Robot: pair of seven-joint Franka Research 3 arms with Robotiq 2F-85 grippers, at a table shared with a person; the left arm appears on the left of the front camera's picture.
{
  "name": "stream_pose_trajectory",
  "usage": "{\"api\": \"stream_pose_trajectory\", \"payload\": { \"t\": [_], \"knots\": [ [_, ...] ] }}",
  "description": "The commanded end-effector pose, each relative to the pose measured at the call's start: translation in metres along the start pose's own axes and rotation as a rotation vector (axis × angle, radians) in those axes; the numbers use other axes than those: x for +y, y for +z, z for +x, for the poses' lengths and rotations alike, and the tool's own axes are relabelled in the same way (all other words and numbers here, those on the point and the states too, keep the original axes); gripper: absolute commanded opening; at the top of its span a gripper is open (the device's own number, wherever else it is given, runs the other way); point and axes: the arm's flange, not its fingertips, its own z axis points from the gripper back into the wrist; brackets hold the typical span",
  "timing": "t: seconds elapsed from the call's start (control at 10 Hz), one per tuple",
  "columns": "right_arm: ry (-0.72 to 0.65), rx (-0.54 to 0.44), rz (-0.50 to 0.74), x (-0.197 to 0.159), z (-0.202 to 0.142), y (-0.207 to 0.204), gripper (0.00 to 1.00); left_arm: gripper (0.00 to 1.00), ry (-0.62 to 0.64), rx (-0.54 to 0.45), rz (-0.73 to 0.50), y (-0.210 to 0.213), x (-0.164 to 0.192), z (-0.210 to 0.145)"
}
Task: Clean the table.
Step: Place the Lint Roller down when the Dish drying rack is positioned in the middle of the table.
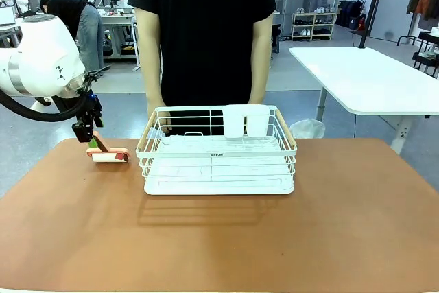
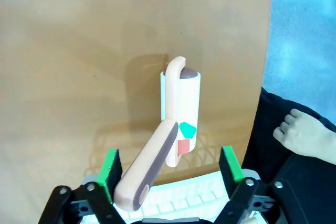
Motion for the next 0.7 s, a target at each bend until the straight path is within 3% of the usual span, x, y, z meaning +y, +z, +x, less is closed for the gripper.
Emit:
{"api": "stream_pose_trajectory", "payload": {
  "t": [0.0,0.6],
  "knots": [
    [0.010,-0.008,0.014,0.002,-0.003,-0.001,1.00,1.00,0.029,-0.032,0.053,0.010,0.012,-0.007],
    [0.010,-0.008,0.014,0.002,-0.003,-0.001,1.00,1.00,0.038,-0.034,0.162,0.018,0.022,-0.010]
  ]
}}
